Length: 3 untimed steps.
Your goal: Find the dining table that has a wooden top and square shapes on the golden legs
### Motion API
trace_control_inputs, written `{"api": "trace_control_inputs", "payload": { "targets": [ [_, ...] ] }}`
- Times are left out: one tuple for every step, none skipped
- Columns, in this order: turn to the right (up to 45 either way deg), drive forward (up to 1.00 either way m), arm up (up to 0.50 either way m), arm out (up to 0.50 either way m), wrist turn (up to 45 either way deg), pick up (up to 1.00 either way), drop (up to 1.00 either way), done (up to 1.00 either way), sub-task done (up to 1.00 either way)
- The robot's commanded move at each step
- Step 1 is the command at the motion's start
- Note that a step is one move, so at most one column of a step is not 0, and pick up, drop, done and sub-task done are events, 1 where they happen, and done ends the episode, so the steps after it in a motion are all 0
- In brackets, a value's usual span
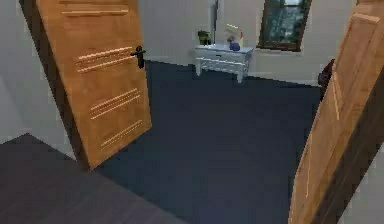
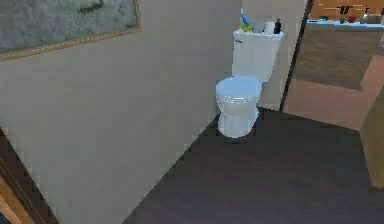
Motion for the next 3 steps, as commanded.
{"api": "trace_control_inputs", "payload": {
  "targets": [
    [45.0,0.00,0.00,0.00,0.0,0.00,0.00,0.00,0.00],
    [45.0,0.00,0.00,0.00,0.0,0.00,0.00,0.00,0.00],
    [36.0,0.00,0.00,0.00,0.0,0.00,0.00,0.00,0.00]
  ]
}}
